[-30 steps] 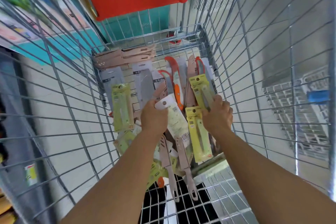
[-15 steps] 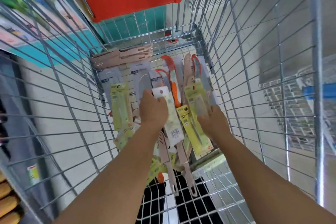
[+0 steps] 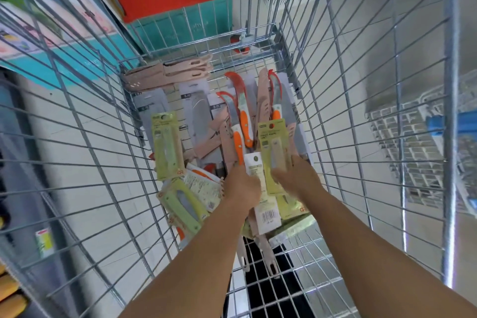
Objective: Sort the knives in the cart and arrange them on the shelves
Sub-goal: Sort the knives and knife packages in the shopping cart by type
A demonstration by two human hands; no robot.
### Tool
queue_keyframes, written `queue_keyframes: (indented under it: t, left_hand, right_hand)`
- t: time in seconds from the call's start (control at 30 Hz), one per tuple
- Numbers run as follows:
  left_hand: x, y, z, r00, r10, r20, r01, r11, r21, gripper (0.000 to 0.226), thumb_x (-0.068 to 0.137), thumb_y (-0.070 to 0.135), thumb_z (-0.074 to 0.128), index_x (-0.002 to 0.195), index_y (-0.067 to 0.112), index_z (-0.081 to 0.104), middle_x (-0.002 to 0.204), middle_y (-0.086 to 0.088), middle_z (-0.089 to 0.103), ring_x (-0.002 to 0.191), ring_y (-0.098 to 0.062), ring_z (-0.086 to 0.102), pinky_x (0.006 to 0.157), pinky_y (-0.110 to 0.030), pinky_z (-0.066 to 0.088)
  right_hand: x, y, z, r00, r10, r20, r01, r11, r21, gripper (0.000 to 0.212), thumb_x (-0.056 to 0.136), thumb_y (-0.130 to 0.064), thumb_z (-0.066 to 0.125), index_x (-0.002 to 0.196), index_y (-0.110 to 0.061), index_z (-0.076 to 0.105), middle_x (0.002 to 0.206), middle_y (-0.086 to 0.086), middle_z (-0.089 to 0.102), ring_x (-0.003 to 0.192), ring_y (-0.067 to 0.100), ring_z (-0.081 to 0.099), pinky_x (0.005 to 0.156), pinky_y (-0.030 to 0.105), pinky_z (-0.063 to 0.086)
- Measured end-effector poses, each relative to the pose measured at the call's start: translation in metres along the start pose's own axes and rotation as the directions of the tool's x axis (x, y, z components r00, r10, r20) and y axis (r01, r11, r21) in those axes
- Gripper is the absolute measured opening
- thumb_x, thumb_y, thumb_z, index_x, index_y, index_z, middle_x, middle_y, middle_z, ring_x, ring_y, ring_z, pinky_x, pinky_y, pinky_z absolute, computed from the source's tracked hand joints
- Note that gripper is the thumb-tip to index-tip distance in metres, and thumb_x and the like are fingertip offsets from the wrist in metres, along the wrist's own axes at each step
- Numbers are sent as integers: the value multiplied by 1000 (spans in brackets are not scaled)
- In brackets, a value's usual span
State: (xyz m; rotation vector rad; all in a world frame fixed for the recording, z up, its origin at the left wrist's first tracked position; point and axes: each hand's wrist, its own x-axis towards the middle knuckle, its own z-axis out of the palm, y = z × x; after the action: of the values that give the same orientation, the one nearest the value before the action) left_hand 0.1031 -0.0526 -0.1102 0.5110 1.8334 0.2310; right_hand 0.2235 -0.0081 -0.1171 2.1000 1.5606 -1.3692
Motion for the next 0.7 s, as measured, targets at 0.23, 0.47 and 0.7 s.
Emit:
queue_keyframes:
  t: [0.23, 0.47, 0.7]
  left_hand:
    - [3, 17, -24, 985, 70, -158, -112, 956, -273, 19, 94, 18, 42, 102, 16, 60, 89, -4, 64, 78, -22, 62, 67, -34, 50]
    - [33, 40, -80, 873, 1, -487, -192, 920, -342, 13, 93, 15, 42, 81, 11, 48, 74, -6, 53, 71, -27, 53, 61, -37, 45]
    - [55, 45, -109, 845, -27, -534, -220, 892, -394, 22, 96, 18, 41, 74, 19, 46, 78, -6, 58, 74, -30, 61, 63, -39, 50]
  right_hand:
    - [1, -31, -11, 999, -34, 22, 24, 937, 350, 23, 82, -21, 61, 104, -19, 59, 87, -4, 63, 75, 10, 58, 53, 23, 41]
    - [37, -106, -25, 998, 37, 42, -56, 757, 651, 10, 83, -9, 61, 92, -11, 63, 59, -2, 53, 46, 8, 48, 39, 16, 36]
    - [96, -180, -29, 1000, 14, 25, -28, 633, 773, 16, 92, -14, 52, 77, -12, 58, 66, -1, 49, 46, 6, 53, 58, 20, 49]
